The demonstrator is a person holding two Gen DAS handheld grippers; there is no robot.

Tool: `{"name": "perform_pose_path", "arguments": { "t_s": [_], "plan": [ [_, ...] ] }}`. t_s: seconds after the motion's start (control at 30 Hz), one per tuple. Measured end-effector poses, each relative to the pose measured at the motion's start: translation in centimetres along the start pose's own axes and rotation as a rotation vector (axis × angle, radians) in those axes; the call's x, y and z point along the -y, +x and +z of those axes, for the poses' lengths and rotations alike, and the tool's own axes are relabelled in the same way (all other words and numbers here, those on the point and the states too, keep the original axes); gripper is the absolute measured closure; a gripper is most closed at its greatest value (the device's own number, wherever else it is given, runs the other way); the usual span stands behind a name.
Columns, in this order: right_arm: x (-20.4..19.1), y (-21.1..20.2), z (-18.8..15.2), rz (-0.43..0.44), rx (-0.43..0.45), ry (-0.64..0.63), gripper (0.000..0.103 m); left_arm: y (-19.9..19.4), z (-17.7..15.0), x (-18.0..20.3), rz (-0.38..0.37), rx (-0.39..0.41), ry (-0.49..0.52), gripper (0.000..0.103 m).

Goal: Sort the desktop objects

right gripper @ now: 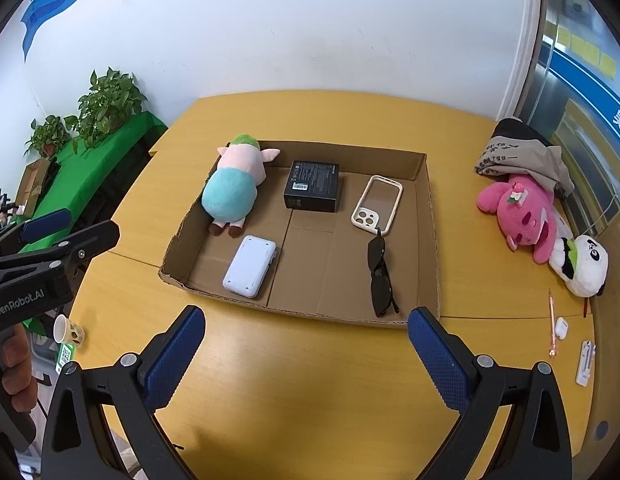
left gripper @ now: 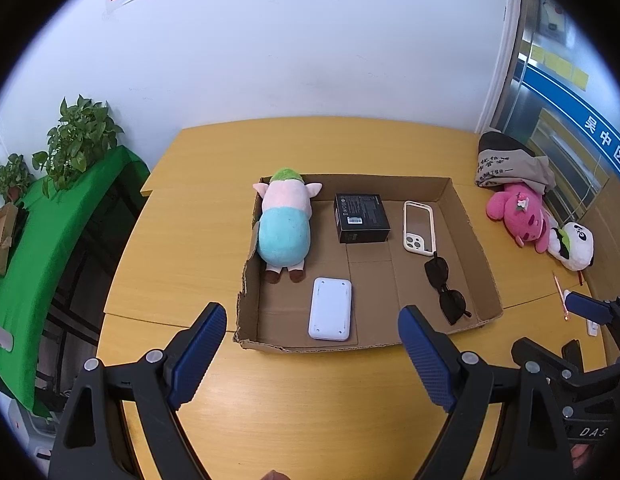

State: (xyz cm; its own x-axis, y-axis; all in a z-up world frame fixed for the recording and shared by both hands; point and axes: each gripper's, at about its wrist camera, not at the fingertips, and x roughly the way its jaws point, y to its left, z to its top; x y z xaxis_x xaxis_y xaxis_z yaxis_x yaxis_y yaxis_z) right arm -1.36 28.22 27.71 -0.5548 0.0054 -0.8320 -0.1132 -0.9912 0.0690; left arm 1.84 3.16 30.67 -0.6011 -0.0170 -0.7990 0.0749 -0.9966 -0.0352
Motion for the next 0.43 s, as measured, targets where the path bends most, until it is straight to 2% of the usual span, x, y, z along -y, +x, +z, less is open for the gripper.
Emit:
{"name": "perform_pose_path", "arguments": {
  "t_s": [0.1, 0.2, 0.43],
  "plan": [
    [-0.08, -0.07, 0.28, 0.004, 0.011, -0.010, 0.000, 0.05, 0.03, 0.10, 0.005, 0.005, 0.004, 0.015],
    [-0.14, 0.17, 0.25, 0.010, 0.006, -0.013, 0.000, -0.48, -0.10, 0.28, 0.040, 0.044, 0.009, 0.015],
    [-0.22, 0.56, 0.34, 0.017, 0.003, -0.021, 0.000, -0.10, -0.41, 0.18, 0.030, 0.028, -0.012, 0.015]
  ]
}}
